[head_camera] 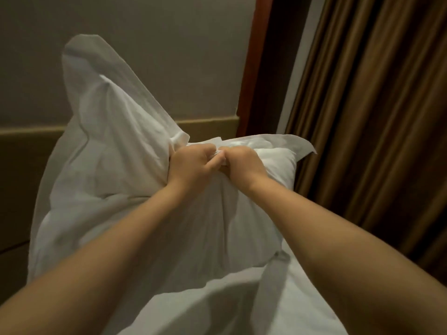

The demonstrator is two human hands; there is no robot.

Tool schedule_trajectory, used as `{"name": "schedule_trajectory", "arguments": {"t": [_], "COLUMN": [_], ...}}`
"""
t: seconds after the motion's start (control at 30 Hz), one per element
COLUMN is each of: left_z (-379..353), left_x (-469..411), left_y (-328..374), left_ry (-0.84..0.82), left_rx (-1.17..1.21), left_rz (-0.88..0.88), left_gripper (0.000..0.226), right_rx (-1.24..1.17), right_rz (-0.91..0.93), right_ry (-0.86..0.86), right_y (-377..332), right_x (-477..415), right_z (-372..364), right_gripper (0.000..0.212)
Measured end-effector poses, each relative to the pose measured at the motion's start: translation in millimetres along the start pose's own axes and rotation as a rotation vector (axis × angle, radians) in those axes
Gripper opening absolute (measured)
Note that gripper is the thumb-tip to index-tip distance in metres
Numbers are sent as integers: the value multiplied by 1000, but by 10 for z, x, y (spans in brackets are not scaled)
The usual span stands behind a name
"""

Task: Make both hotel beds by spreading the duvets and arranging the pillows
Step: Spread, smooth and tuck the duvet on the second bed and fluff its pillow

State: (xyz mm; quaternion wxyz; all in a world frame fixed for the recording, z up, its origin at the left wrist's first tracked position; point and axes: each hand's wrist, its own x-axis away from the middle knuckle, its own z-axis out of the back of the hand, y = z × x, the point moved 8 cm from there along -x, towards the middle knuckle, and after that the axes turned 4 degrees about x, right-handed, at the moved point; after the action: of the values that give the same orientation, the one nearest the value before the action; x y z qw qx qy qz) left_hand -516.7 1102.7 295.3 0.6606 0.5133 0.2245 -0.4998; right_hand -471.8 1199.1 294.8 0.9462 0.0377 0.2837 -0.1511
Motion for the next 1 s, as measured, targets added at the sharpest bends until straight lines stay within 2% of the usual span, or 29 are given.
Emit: {"name": "schedule_trajectory", "arguments": {"t": [0.27,0.37,0.47,0.63,0.77,0.87,0.93,1.0], "left_z": [386,433,280,-293,-911,-1317,-1624,-1923], "left_x": [9,112,244,757,1159,1426,1667,1861], "left_y": [2866,3787,4579,5523,5997,6350,6614,6718], "left_ry": [240,278,199,70,37,-42,-149,-305], "left_rx": [104,145,210,278,278,292,163,193], "left_rz": [-402,-449,-451,-521,-562,-688,-775,-674], "left_gripper": [54,54,46,36,36,34,22,22], "right_rx": [162,389,450,444,441,396,441,436], "right_rz": [44,27,-82,-306,-495,-620,-725,-879], "right_ry": [245,299,305,318,253,205,191,193], "right_y": [294,430,701,1221,1678,2049,2343,2683], "right_x": [1336,1877,2466,3699,4521,5050,5416,5795], "right_z": [2766,3601,4210,4653,4706,4651,4613,4546], "right_gripper": [24,28,28,30,30,28,30,31]}}
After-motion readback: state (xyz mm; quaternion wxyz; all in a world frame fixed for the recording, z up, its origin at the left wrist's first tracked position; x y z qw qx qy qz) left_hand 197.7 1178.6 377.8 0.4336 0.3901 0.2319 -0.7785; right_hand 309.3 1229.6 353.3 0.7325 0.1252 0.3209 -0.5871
